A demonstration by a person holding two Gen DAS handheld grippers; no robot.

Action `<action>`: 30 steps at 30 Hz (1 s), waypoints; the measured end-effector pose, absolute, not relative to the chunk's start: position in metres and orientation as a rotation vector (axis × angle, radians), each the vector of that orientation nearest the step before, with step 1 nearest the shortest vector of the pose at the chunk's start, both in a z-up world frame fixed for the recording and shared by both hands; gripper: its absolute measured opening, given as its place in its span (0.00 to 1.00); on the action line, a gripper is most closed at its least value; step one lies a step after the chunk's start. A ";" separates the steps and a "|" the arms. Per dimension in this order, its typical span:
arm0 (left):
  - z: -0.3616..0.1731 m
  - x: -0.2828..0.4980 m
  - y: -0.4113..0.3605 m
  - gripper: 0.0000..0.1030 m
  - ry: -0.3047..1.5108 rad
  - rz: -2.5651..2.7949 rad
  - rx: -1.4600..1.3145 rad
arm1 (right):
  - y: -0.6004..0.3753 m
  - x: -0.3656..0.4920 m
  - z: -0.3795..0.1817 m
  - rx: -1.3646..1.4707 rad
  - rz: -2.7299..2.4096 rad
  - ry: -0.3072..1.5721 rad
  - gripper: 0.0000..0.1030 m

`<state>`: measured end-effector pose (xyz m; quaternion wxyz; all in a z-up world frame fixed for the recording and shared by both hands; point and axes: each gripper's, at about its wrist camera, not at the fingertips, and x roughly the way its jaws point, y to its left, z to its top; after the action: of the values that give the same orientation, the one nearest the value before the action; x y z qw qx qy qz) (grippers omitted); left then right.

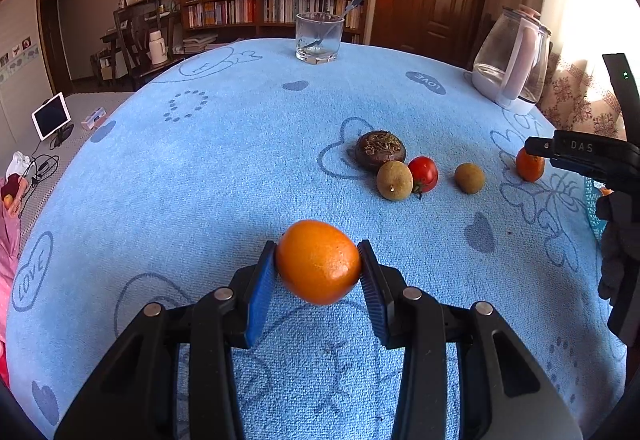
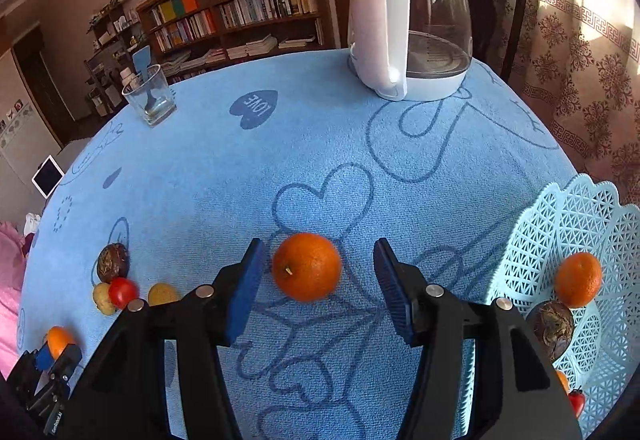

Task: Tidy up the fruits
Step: 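Drop the small orange into the basket with the right tool while the left tool holds the large orange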

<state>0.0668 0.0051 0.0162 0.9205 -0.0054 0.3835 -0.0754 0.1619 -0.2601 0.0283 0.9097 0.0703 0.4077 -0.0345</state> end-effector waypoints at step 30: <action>0.017 0.063 0.002 0.40 0.778 -0.151 -0.004 | -0.308 0.060 0.074 0.236 -0.094 0.685 0.38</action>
<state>0.0627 0.0020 0.0172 0.9225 -0.0019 0.3788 -0.0734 0.0596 -0.3081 0.0737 0.9340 0.1152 0.3349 -0.0457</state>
